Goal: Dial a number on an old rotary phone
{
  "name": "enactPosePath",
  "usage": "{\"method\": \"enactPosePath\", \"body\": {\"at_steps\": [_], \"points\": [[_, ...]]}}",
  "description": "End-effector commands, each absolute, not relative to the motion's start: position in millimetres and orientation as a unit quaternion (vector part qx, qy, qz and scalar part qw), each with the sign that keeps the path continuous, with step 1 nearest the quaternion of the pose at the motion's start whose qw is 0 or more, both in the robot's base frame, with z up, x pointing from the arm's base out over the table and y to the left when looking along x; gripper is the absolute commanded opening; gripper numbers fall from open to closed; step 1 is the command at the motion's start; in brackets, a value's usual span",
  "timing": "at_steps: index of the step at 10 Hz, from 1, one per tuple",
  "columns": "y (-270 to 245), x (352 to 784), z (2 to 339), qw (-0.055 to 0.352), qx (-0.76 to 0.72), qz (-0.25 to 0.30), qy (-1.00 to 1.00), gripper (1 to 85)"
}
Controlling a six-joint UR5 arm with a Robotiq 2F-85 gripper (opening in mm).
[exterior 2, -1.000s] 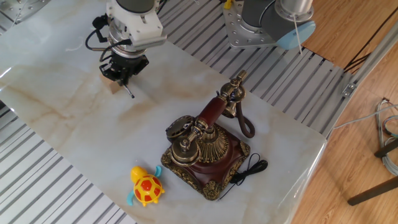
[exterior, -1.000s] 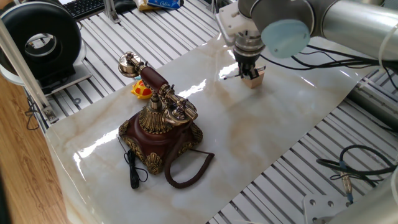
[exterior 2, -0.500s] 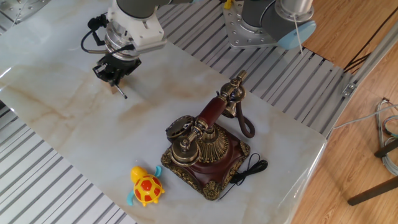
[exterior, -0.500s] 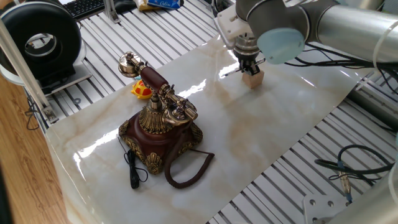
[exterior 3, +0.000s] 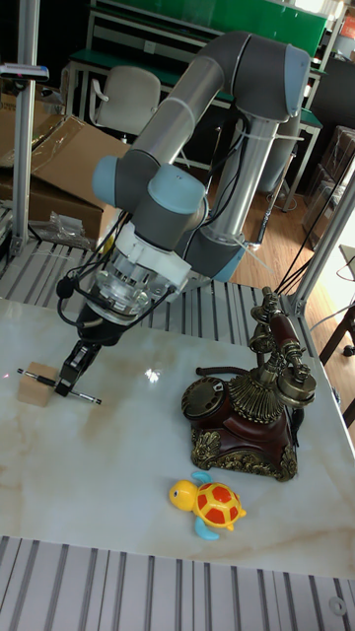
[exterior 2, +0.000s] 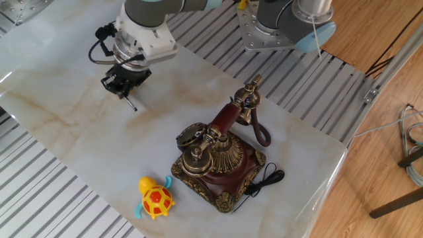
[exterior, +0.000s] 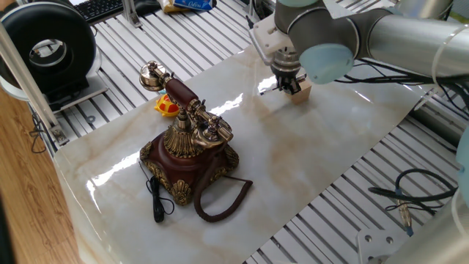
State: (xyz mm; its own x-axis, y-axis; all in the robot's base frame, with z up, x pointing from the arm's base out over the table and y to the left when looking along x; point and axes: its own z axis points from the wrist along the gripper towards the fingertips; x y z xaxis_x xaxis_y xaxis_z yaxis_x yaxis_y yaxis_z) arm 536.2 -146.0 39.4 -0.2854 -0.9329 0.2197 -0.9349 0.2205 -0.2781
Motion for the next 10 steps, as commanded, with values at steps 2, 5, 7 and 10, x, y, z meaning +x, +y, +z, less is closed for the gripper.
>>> {"method": "enactPosePath", "body": {"at_steps": [2,5,7,10], "points": [[-139,529,35,-0.001,0.586,0.177,-0.791,1.3],[-130,529,33,-0.013,0.583,0.154,-0.797,39.3],[-129,527,32,-0.019,0.592,0.139,-0.794,55.7],[-131,524,36,-0.018,0.591,0.137,-0.794,56.0]]}}
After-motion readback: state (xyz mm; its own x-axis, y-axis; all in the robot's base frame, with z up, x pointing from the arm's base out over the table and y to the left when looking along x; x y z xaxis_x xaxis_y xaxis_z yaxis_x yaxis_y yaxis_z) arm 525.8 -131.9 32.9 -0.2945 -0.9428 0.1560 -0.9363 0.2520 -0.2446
